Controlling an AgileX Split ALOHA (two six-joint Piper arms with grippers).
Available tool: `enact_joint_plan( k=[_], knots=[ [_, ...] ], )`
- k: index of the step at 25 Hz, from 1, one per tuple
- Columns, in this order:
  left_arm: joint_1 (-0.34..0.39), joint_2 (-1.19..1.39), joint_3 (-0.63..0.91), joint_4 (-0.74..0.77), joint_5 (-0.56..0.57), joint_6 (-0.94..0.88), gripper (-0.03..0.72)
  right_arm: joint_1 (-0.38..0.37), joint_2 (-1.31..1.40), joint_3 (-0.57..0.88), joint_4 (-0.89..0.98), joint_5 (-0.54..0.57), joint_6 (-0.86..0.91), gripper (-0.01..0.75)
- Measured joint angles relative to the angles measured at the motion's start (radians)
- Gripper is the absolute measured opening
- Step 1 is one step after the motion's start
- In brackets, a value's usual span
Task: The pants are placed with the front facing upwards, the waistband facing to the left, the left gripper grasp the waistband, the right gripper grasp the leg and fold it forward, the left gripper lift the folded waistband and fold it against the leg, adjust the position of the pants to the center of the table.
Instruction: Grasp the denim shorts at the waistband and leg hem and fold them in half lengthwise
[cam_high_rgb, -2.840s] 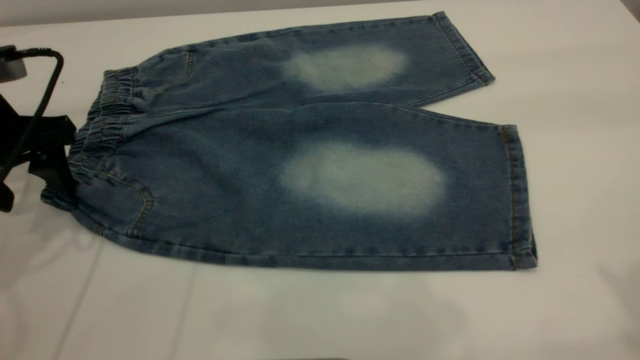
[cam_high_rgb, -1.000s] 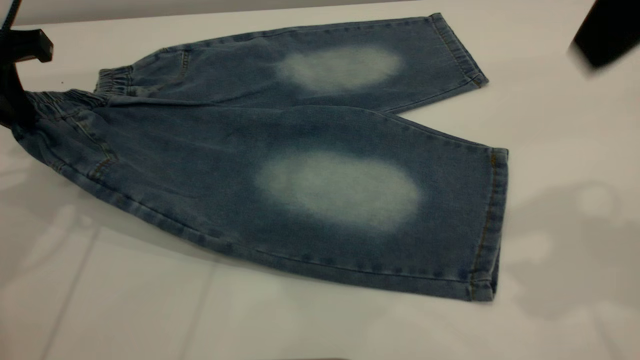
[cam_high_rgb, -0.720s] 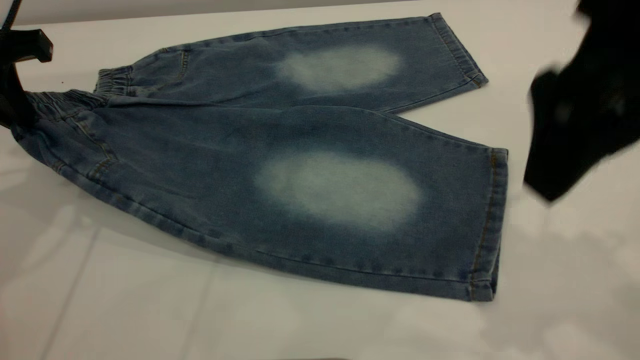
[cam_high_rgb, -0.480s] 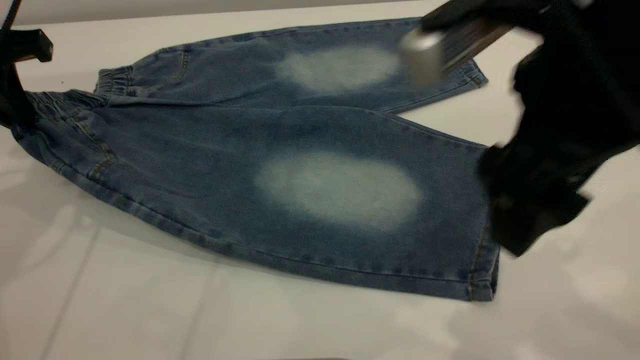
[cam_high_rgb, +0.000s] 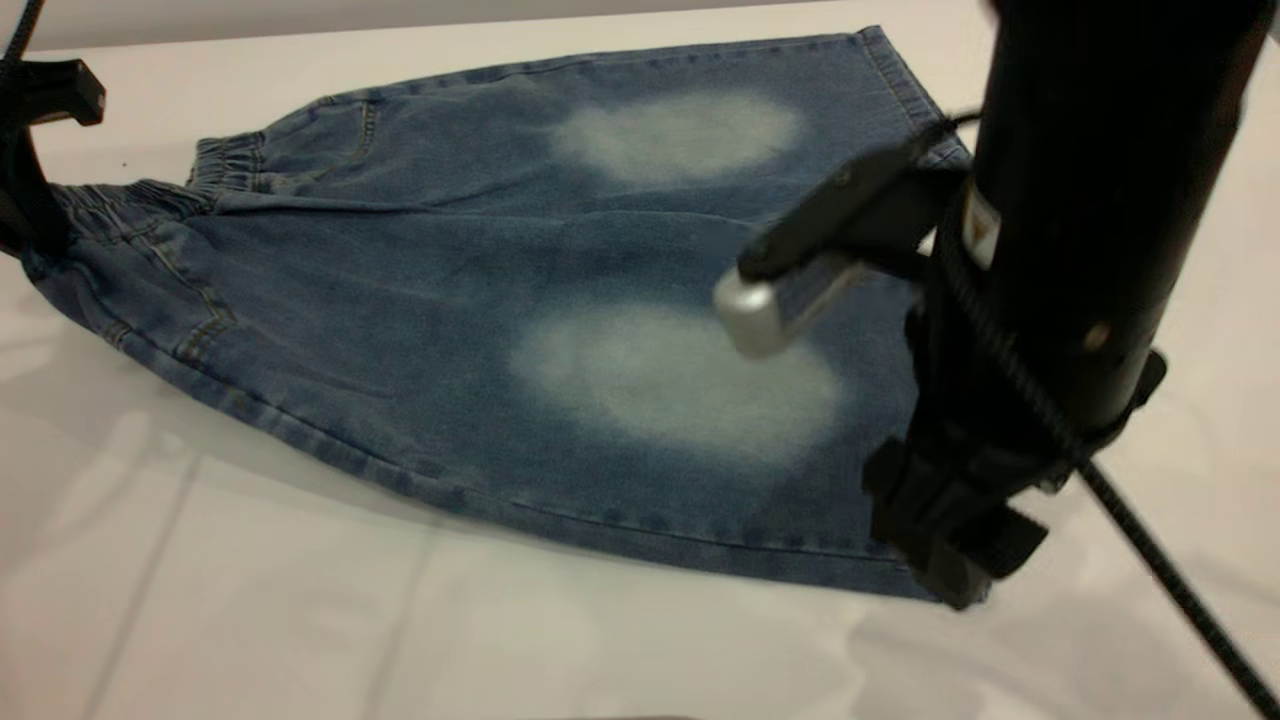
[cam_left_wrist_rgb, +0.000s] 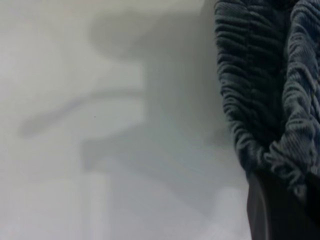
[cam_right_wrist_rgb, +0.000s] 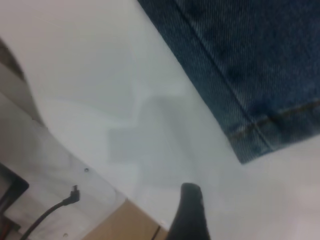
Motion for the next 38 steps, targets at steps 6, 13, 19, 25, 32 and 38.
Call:
enact_joint_plan(
  k=[6,13,19,25,32,38],
  knots=[
    [0.001,0.000,0.000,0.000,0.002,-0.001,0.059,0.000,0.036,0.000,-0.029,-0.070,0.017,0.548],
    [0.001,0.000,0.000,0.001,0.002,-0.001,0.059,0.000,0.093,-0.002,-0.048,-0.119,0.025,0.554],
    [0.001,0.000,0.000,0.002,0.002,-0.001,0.059,0.000,0.100,-0.002,-0.203,-0.131,0.160,0.554],
    [0.001,0.000,0.000,0.002,0.002,-0.001,0.059,0.000,0.101,-0.002,-0.256,-0.120,0.275,0.557],
    [0.001,0.000,0.000,0.002,0.002,0.000,0.059,0.000,0.101,-0.002,-0.101,-0.096,0.183,0.556],
    [0.001,0.000,0.000,0.002,0.002,0.000,0.059,0.000,0.121,-0.004,-0.072,-0.120,0.149,0.556]
  ],
)
